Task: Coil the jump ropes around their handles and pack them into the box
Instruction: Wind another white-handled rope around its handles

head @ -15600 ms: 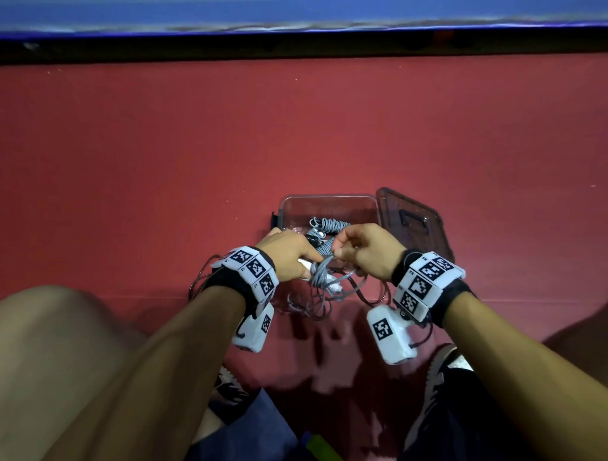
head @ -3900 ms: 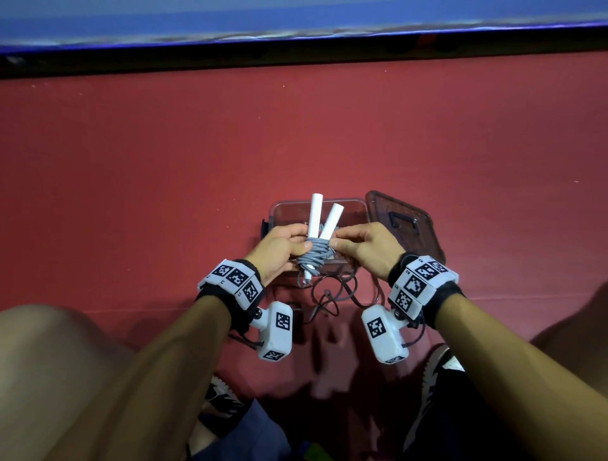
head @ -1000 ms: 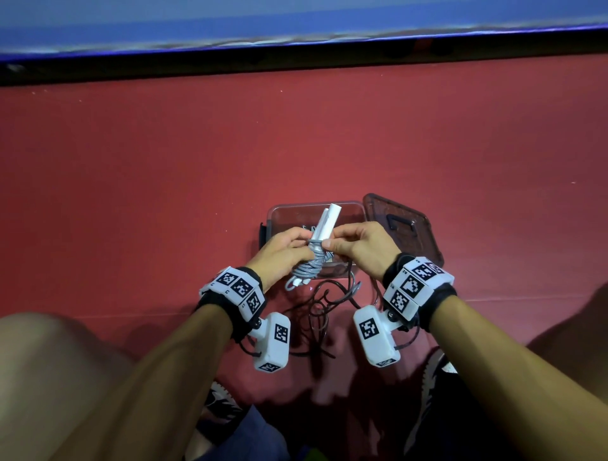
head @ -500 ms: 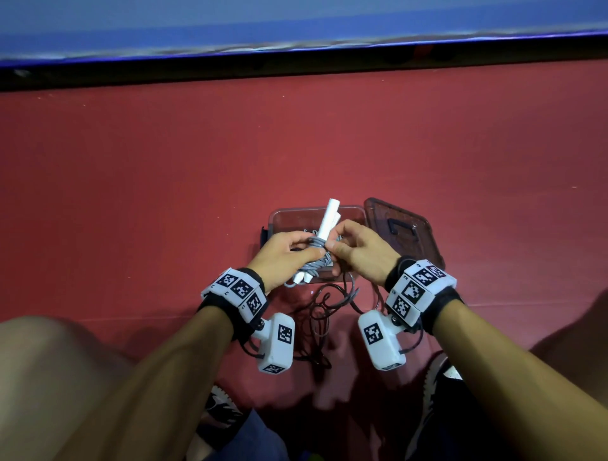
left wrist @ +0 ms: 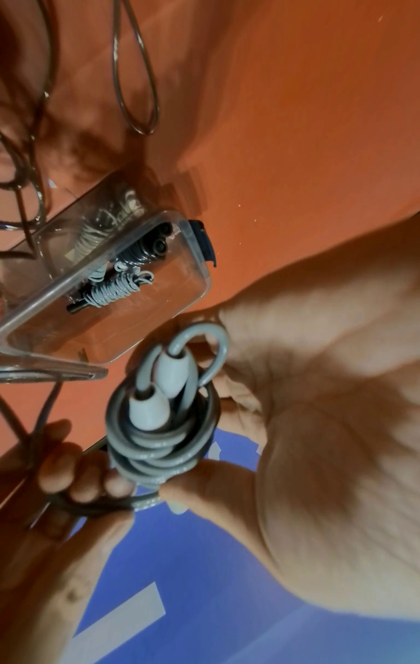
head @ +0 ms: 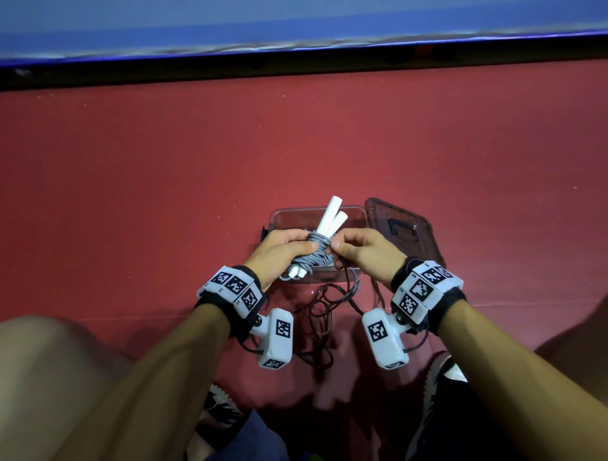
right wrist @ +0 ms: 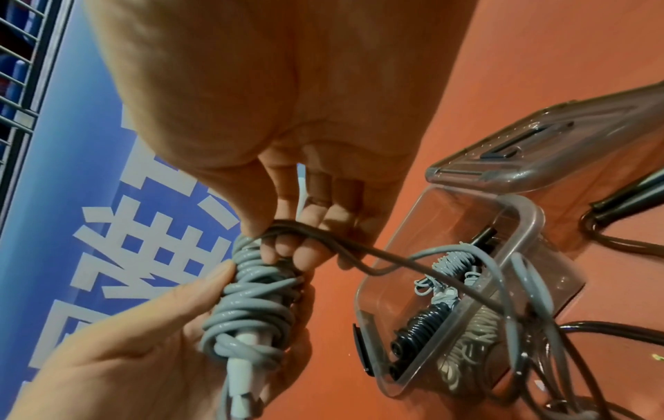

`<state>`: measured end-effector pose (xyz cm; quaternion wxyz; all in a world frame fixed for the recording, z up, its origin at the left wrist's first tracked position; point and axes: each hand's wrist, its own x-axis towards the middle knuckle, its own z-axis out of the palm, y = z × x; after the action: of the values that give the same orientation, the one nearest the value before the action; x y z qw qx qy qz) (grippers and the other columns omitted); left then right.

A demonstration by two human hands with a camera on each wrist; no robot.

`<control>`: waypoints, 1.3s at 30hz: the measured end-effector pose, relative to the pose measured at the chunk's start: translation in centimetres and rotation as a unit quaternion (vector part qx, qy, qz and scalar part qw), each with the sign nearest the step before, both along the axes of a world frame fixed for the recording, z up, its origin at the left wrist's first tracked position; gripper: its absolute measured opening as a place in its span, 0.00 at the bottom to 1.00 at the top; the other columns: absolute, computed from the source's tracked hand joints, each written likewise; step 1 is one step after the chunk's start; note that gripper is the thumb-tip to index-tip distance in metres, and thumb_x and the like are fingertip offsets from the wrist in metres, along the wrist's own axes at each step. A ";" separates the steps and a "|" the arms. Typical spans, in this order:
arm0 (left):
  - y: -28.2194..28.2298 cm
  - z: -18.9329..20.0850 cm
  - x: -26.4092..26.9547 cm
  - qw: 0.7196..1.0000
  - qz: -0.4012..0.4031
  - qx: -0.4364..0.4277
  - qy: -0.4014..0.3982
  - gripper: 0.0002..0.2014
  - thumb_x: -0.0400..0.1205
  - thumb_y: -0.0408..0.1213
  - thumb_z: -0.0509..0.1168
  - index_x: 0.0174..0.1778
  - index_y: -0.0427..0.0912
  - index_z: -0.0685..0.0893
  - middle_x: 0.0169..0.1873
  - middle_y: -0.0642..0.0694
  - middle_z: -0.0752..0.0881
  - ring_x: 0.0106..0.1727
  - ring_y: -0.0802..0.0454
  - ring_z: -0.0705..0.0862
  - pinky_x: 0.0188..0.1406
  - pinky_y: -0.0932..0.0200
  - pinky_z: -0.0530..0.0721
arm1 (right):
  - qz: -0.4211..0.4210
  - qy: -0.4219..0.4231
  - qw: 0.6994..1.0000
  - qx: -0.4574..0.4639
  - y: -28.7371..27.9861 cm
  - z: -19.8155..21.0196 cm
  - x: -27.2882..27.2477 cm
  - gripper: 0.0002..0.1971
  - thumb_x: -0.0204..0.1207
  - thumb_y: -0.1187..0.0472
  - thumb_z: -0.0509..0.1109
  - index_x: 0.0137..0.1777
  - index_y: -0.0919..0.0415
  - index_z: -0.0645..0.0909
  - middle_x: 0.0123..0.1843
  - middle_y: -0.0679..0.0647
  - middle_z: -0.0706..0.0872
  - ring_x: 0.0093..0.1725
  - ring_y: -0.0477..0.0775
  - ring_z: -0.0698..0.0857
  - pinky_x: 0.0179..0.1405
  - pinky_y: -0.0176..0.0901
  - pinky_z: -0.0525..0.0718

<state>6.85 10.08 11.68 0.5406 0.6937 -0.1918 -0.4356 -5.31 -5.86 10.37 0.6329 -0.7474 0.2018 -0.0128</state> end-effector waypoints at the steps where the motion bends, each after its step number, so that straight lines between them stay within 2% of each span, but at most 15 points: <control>1: 0.0 0.1 0.0 1.000 0.006 -0.003 0.006 0.11 0.83 0.28 0.69 0.60 0.33 0.88 0.54 0.32 0.92 0.56 0.39 0.90 0.73 0.36 0.80 | 0.007 0.006 1.000 0.000 0.0 0.0 0.0 0.15 0.84 0.58 0.67 0.36 0.50 0.88 0.37 0.57 0.85 0.40 0.57 0.82 0.55 0.60 0.82; 3: -0.1 0.4 -0.2 0.999 0.021 -0.013 0.030 0.11 0.81 0.27 0.70 0.59 0.31 0.88 0.56 0.27 0.90 0.56 0.36 0.89 0.73 0.35 0.80 | 0.014 0.023 1.000 -0.010 -0.1 0.2 -0.1 0.14 0.85 0.55 0.67 0.38 0.54 0.87 0.40 0.53 0.89 0.44 0.53 0.86 0.65 0.61 0.82; 5: -0.2 0.7 -0.3 0.998 0.033 -0.019 0.050 0.17 0.75 0.30 0.72 0.60 0.28 0.88 0.58 0.24 0.88 0.57 0.34 0.88 0.73 0.35 0.80 | 0.006 0.030 1.000 -0.006 -0.1 0.3 -0.2 0.16 0.86 0.52 0.66 0.38 0.56 0.87 0.40 0.51 0.91 0.46 0.51 0.87 0.69 0.61 0.80; 10: -0.1 1.0 -0.3 0.997 0.038 -0.018 0.064 0.16 0.73 0.30 0.70 0.57 0.30 0.89 0.58 0.23 0.87 0.58 0.32 0.87 0.73 0.31 0.79 | 0.000 0.023 0.999 0.035 0.3 0.6 -0.2 0.19 0.87 0.52 0.62 0.37 0.58 0.85 0.32 0.54 0.86 0.41 0.60 0.81 0.61 0.68 0.81; 15: 0.0 0.9 -0.1 0.997 0.048 -0.015 0.058 0.21 0.69 0.33 0.70 0.57 0.31 0.89 0.57 0.25 0.89 0.60 0.31 0.88 0.74 0.32 0.78 | -0.017 0.026 0.992 0.119 0.4 1.1 -0.1 0.18 0.89 0.66 0.57 0.39 0.66 0.83 0.30 0.56 0.82 0.30 0.53 0.80 0.41 0.43 0.82; 18: 0.0 0.8 0.0 0.998 0.051 -0.003 0.046 0.24 0.71 0.34 0.71 0.63 0.28 0.87 0.57 0.26 0.89 0.63 0.29 0.87 0.75 0.33 0.78 | -0.015 0.033 0.993 0.115 0.5 1.3 -0.1 0.18 0.88 0.69 0.57 0.39 0.66 0.83 0.28 0.55 0.80 0.29 0.51 0.78 0.36 0.39 0.80; 21: 0.0 0.5 0.1 0.998 0.056 0.003 0.043 0.23 0.76 0.32 0.70 0.66 0.26 0.85 0.59 0.27 0.89 0.65 0.29 0.86 0.76 0.32 0.77 | -0.018 0.029 0.993 0.110 0.4 1.2 -0.1 0.18 0.88 0.61 0.60 0.40 0.65 0.85 0.29 0.55 0.79 0.31 0.53 0.78 0.39 0.43 0.79; 23: 0.0 0.3 0.2 0.997 0.060 0.008 0.045 0.27 0.73 0.36 0.72 0.68 0.29 0.84 0.60 0.30 0.89 0.66 0.30 0.86 0.77 0.32 0.76 | -0.012 0.027 0.996 0.079 0.4 1.2 -0.2 0.18 0.88 0.56 0.63 0.39 0.61 0.86 0.30 0.54 0.79 0.35 0.56 0.79 0.44 0.46 0.80; 25: 0.0 0.4 0.3 0.998 0.051 0.012 0.045 0.28 0.73 0.37 0.72 0.69 0.30 0.84 0.61 0.31 0.89 0.66 0.33 0.86 0.77 0.34 0.76 | -0.013 0.021 0.998 0.059 0.5 1.3 -0.4 0.17 0.87 0.56 0.65 0.36 0.56 0.86 0.32 0.53 0.81 0.38 0.58 0.80 0.50 0.51 0.80; 26: 0.1 0.6 0.2 0.998 0.049 0.010 0.046 0.24 0.77 0.34 0.71 0.69 0.29 0.84 0.61 0.29 0.89 0.65 0.34 0.87 0.76 0.35 0.77 | -0.019 0.020 0.998 0.054 0.5 1.3 -0.4 0.17 0.87 0.56 0.66 0.35 0.55 0.85 0.32 0.54 0.82 0.39 0.58 0.81 0.53 0.53 0.82; 28: 0.2 0.6 0.1 0.998 0.042 0.005 0.049 0.15 0.85 0.26 0.63 0.67 0.27 0.84 0.61 0.25 0.87 0.61 0.33 0.87 0.74 0.35 0.79 | -0.026 0.019 0.999 0.038 0.4 1.2 -0.4 0.15 0.87 0.58 0.65 0.40 0.60 0.85 0.34 0.55 0.84 0.41 0.57 0.84 0.60 0.57 0.84; 30: 0.2 0.3 0.2 0.998 0.044 -0.005 0.052 0.15 0.86 0.23 0.59 0.66 0.26 0.84 0.62 0.23 0.86 0.59 0.33 0.86 0.73 0.34 0.79 | -0.012 0.021 0.999 0.024 0.3 1.1 -0.4 0.14 0.88 0.60 0.64 0.47 0.71 0.83 0.37 0.58 0.85 0.42 0.56 0.85 0.64 0.59 0.83; 32: 0.1 0.1 0.3 0.997 0.051 -0.010 0.060 0.15 0.86 0.22 0.58 0.67 0.25 0.83 0.63 0.20 0.84 0.60 0.32 0.85 0.73 0.32 0.79 | 0.000 0.027 0.999 0.025 0.2 1.1 -0.5 0.12 0.88 0.64 0.63 0.51 0.74 0.82 0.38 0.57 0.86 0.42 0.55 0.85 0.63 0.57 0.84; 35: 0.1 -0.2 0.5 0.995 0.066 -0.008 0.072 0.14 0.86 0.20 0.58 0.67 0.23 0.80 0.66 0.17 0.80 0.59 0.32 0.84 0.73 0.30 0.78 | 0.013 0.039 0.998 0.043 0.0 1.0 -0.7 0.10 0.86 0.72 0.61 0.55 0.70 0.84 0.38 0.52 0.88 0.42 0.50 0.85 0.58 0.48 0.85; 39: 0.0 -0.2 0.2 0.997 0.037 -0.005 0.072 0.14 0.86 0.26 0.63 0.67 0.25 0.81 0.63 0.20 0.84 0.58 0.33 0.85 0.67 0.38 0.82 | 0.015 0.049 0.997 0.065 0.3 0.8 -0.8 0.11 0.85 0.74 0.61 0.58 0.70 0.85 0.44 0.62 0.86 0.44 0.56 0.83 0.58 0.51 0.85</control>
<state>7.09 10.08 11.45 0.5719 0.6647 -0.1289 -0.4631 -6.13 -5.55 11.19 0.6698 -0.7071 0.2219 0.0463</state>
